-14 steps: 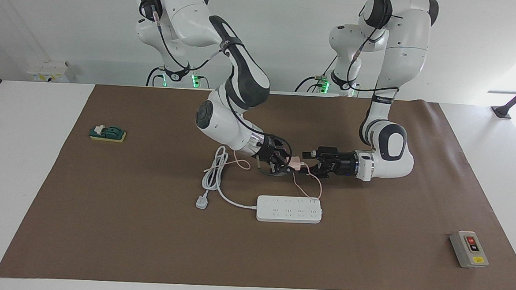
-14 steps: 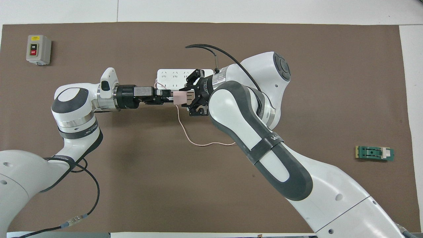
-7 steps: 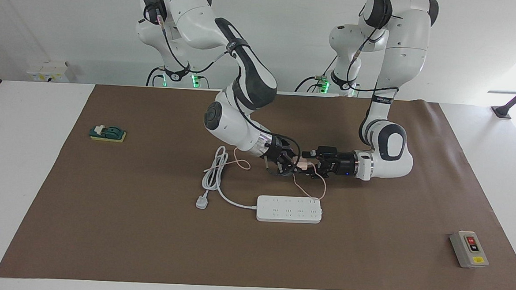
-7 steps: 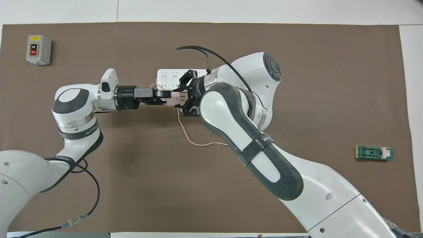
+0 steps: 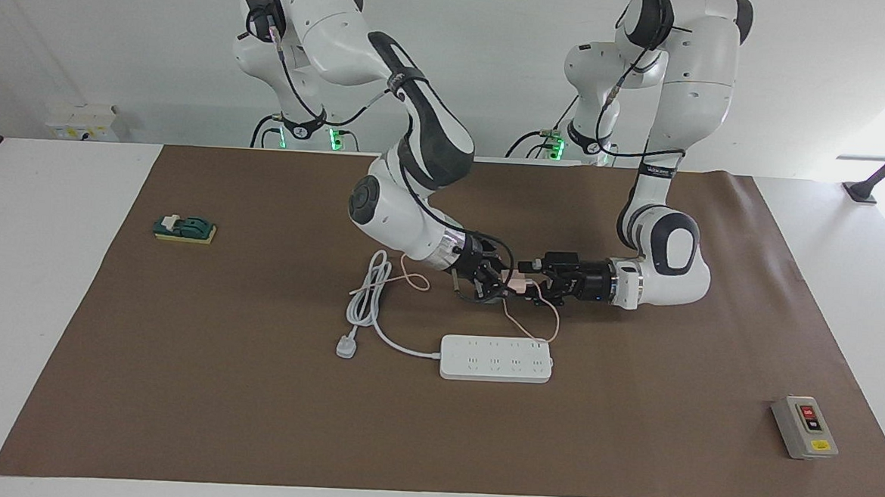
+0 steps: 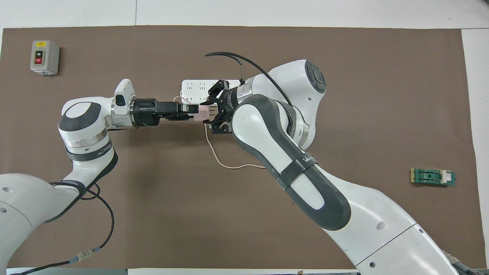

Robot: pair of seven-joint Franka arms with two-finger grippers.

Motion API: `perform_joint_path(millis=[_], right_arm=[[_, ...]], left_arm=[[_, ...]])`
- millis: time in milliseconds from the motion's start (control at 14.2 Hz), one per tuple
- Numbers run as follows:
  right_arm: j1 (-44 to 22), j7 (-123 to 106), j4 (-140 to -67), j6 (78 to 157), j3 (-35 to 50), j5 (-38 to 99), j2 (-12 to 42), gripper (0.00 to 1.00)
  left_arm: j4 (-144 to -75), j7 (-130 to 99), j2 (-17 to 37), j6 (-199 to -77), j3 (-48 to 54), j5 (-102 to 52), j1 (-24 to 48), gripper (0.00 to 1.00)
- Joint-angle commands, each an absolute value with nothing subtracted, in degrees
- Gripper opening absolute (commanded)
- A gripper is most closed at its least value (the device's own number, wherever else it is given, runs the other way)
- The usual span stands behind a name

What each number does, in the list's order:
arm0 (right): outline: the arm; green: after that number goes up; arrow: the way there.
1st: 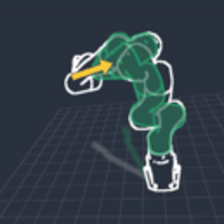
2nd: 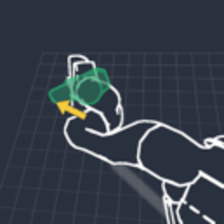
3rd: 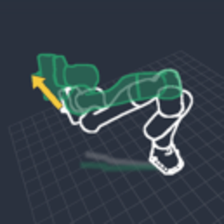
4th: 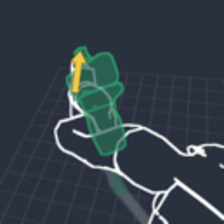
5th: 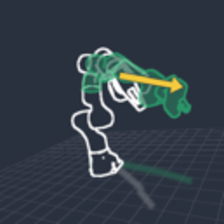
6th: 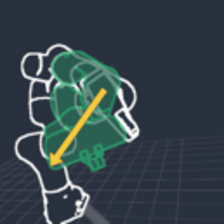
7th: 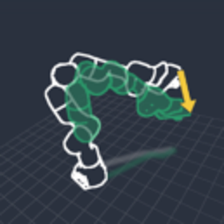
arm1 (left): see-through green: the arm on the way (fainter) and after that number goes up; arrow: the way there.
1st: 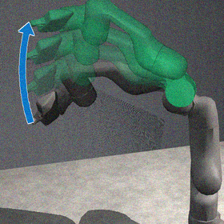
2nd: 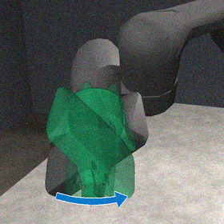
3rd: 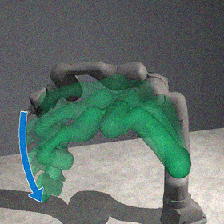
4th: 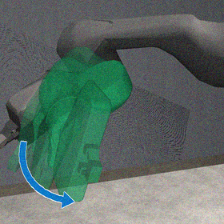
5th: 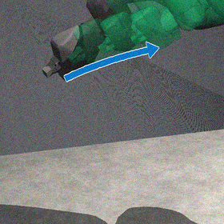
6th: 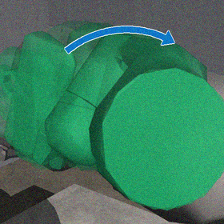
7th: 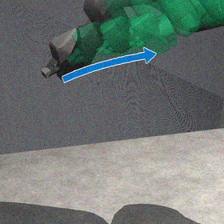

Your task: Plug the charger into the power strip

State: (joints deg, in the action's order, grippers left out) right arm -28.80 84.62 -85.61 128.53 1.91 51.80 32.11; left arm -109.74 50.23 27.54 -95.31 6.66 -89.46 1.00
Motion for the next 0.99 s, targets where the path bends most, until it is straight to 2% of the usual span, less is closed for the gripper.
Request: perform_joint_path(millis=[0, 141, 212, 495, 565, 636, 918], right_arm=[[-28.8, 86.0, -84.1, 128.8, 1.9, 52.1, 33.0, 0.0], [-28.7, 86.0, -84.1, 128.7, 1.9, 52.1, 33.0, 0.0], [-28.7, 86.0, -84.1, 128.7, 1.9, 52.1, 33.0, 0.0], [-28.4, 86.0, -84.1, 128.6, 2.0, 52.3, 33.0, 0.0], [-28.2, 86.3, -84.1, 128.4, 1.9, 52.2, 33.0, 0.24], [-28.2, 87.0, -84.1, 128.1, 1.8, 52.0, 33.0, 0.99], [-27.5, 87.5, -83.8, 127.2, 1.3, 52.0, 33.0, 1.0]], left_arm=[[-110.5, 51.6, 26.9, -94.2, 6.5, -90.0, 0.5, 0.47], [-110.3, 51.9, 26.9, -94.2, 6.5, -90.0, 0.6, 0.08], [-110.2, 51.9, 26.9, -94.3, 6.4, -90.0, 0.6, 0.0], [-109.9, 51.9, 26.6, -94.8, 6.4, -89.9, 0.7, 0.0], [-109.9, 51.9, 26.6, -94.8, 6.4, -89.9, 0.7, 0.0], [-109.9, 51.9, 26.6, -94.8, 6.4, -89.9, 0.7, 0.0], [-109.8, 51.9, 26.4, -95.3, 6.4, -89.9, 0.7, 0.0]])
